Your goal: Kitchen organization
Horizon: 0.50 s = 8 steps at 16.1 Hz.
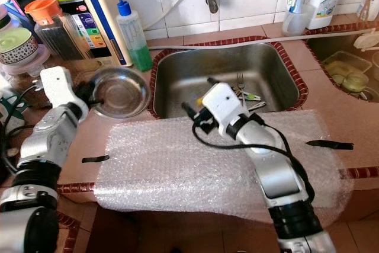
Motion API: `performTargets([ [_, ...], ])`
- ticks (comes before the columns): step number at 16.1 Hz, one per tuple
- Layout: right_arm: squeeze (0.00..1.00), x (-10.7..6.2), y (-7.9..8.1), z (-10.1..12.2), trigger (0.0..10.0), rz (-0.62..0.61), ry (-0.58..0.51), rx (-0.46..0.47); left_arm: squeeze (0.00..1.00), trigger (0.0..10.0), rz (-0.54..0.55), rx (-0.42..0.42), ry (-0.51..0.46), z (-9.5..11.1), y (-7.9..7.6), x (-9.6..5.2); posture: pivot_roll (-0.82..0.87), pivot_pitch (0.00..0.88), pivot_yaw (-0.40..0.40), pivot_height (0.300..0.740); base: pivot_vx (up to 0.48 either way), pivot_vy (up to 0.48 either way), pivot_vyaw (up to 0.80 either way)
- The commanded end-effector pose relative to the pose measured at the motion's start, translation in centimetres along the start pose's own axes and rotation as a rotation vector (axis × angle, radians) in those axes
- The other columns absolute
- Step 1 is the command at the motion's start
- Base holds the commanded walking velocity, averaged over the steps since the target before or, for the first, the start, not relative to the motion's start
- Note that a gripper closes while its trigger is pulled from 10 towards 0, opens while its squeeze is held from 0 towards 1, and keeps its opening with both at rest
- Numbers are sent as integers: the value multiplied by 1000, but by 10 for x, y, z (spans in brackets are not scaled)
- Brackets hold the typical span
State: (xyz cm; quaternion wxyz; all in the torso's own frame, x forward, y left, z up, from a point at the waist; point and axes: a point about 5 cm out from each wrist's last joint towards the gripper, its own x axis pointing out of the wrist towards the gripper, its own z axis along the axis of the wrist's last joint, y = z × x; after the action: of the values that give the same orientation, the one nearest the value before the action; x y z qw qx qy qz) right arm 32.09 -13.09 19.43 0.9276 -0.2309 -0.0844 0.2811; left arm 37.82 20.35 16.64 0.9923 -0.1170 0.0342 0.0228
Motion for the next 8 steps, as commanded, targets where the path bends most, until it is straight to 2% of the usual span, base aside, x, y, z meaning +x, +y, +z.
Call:
performTargets([
  [1, 380, 3, -5, 0, 10000, -42, -2, 33, 0, 0, 14, -17, -52, 7, 3, -2, -311, 99, 196, 740, 0, 0, 0],
  [2, 345, 3, -18, -4, 10000, -134, 14, 93, 0, 0, -38, -30, -140, 18, -6, -4, -311, 99, 196, 740, 0, 0, 0],
  [3, 345, 3, -22, -6, 10000, -158, 17, 109, 0, 0, -56, -33, -163, 21, -9, -4, -315, 101, 199, 740, 0, 0, 0],
  [4, 63, 4, -26, -6, 10000, -183, 10, 144, 0, 0, -128, -51, -211, 27, -19, -6, -315, 101, 199, 740, 0, 0, 0],
  [5, 0, 5, -28, -5, 10000, -185, -5, 175, 0, 0, -196, -54, -243, 32, -30, -7, -315, 100, 199, 740, 0, 0, 0],
  [7, 0, 12, -31, -4, 10000, -185, -31, 231, 0, 0, -340, -97, -297, 40, -56, -14, -314, 96, 198, 740, 0, 0, 0],
  [8, 0, 14, -31, -3, 10000, -185, -35, 243, 0, 0, -353, -104, -298, 40, -59, -14, -314, 96, 198, 740, 0, 0, 0],
])
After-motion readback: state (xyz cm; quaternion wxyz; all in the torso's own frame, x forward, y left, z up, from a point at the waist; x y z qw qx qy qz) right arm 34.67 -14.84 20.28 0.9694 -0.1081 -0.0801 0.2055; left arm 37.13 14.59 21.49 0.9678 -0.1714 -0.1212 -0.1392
